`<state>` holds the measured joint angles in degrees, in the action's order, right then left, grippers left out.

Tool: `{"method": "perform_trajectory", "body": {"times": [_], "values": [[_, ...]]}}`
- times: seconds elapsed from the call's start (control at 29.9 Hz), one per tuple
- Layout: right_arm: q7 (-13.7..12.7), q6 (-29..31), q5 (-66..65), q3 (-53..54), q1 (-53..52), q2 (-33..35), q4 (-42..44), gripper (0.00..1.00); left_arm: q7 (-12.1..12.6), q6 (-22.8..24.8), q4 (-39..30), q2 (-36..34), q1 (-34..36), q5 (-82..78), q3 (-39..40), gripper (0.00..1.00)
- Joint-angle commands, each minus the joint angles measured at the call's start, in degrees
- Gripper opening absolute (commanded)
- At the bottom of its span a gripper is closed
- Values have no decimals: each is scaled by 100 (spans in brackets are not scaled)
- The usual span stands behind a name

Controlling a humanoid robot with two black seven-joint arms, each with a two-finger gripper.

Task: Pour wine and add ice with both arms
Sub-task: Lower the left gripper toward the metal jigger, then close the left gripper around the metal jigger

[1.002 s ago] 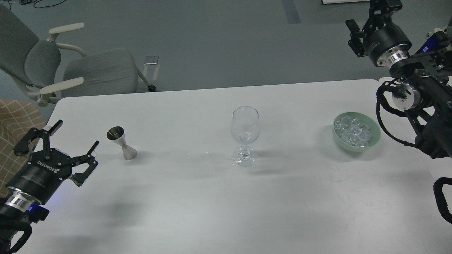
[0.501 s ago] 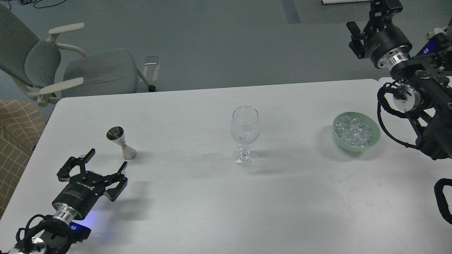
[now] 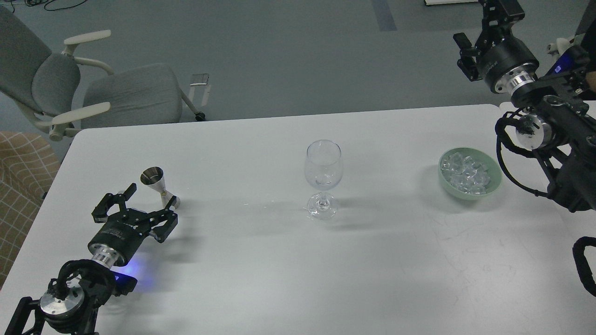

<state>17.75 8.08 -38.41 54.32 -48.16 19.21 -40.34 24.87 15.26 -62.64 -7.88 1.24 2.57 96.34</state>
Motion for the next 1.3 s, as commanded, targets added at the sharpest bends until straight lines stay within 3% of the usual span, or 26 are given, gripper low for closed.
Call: {"method": "perform_trajectory", "body": {"times": [0.0,0.33,0.43,0.6,0.87,1.04,1.27], "values": [[0,1,-8,0,-1,-5,9,100,0,21,243,32,245,-99,-2,97],[0,1,-8,-9,8,4,9,100,-52,3,691,32,570,-99,-195,93],[0,1,-8,-9,8,4,9,100,-262,-14,727,76,615,-108,-230,66],[0,1,-8,-9,8,30,9,100,-413,-14,736,76,623,-143,-248,57],[0,1,-8,-9,8,22,9,100,-668,38,727,85,606,-169,-265,34],[0,1,-8,-9,17,22,9,100,-694,-85,753,85,694,-187,-265,35],[0,-8,-17,-9,8,30,0,100,-677,196,701,102,641,-187,-265,28]]}}
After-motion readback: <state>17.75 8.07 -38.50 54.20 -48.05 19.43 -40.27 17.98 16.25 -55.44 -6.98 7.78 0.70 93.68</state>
